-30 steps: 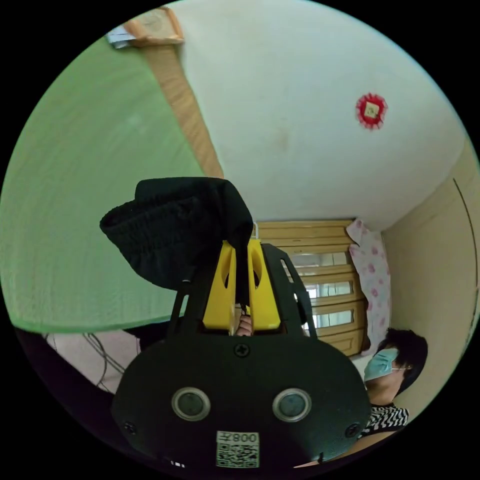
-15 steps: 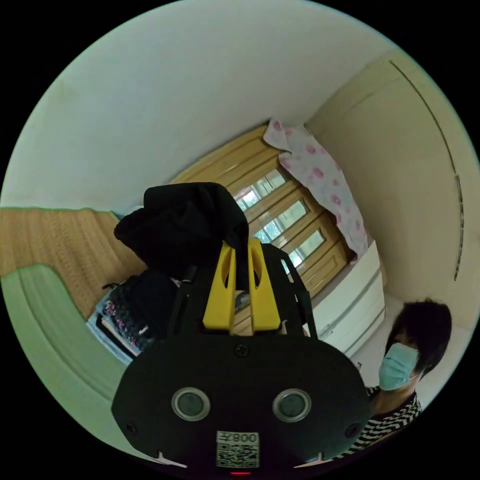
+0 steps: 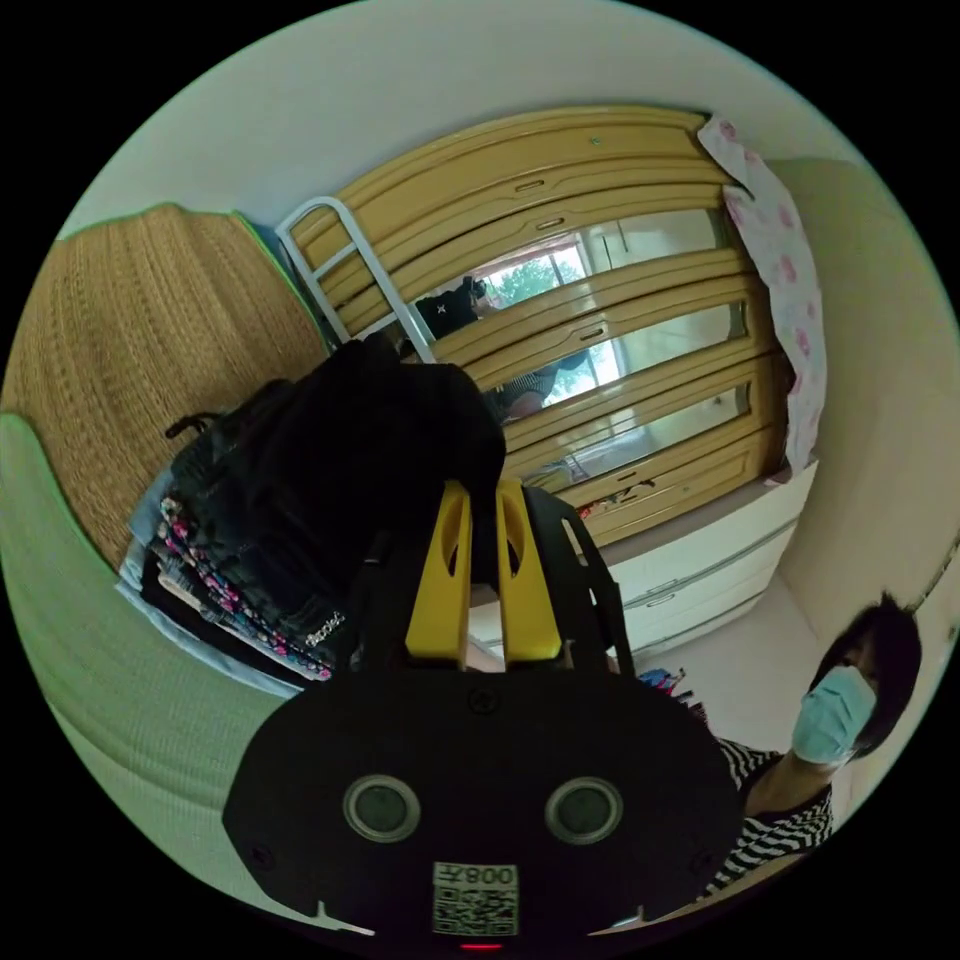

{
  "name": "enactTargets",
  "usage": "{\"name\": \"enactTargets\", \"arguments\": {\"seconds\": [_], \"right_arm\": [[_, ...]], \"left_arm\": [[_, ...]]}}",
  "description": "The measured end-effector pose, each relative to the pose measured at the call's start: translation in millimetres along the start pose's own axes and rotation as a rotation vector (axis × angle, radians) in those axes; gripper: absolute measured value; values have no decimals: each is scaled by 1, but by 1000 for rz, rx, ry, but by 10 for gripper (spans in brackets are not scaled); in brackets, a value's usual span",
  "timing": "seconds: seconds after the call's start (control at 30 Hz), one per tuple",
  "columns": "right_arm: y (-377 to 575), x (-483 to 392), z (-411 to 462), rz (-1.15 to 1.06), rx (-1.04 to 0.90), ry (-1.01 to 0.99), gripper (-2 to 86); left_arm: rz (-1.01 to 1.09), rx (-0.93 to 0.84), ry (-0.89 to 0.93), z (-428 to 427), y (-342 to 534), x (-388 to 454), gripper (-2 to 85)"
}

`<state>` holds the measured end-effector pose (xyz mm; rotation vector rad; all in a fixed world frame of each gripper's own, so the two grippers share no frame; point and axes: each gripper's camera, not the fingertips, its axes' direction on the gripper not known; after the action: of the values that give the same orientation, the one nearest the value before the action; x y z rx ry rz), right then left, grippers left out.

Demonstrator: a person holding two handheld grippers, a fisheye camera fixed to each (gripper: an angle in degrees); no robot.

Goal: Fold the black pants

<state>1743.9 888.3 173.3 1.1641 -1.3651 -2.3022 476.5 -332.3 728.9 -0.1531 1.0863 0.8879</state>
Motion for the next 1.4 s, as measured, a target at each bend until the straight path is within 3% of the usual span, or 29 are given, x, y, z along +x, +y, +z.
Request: {"name": "enactTargets", "arguments": {"seconds": [0.17,0.3,0.47,0.63,0.73,0.93,1.1,1.2,1.3,1.4], "right_arm": [[3,-22,16,-40,-51,13,12],[43,8,40,59,-172,89,14],[48,16,64,108,-146,9,15],[-34,-55,65,-31,-52,-64,14],[-88,-121,58,-172,5,-10,14],[-101,-197,78,-347,37,15,14],[-30,-122,153,-199,-72,43,15],[32,-27,217,12,-170,82,16],[82,33,260,134,-161,-1,18],[106,43,284,122,-117,-4,18]], "left_arm": [[77,-75,-24,40,-28,-30,47],[60,-98,-36,57,-20,-69,46],[-11,-29,26,80,-37,-112,42],[93,-51,-1,123,-110,-93,40],[161,-37,26,145,-152,-75,39],[329,-38,85,155,-179,-66,41],[238,-82,-28,138,-145,-142,42],[14,-158,-153,126,-116,-220,42],[-75,-54,4,100,-89,-264,40],[-57,-22,0,78,-77,-276,35]]}}
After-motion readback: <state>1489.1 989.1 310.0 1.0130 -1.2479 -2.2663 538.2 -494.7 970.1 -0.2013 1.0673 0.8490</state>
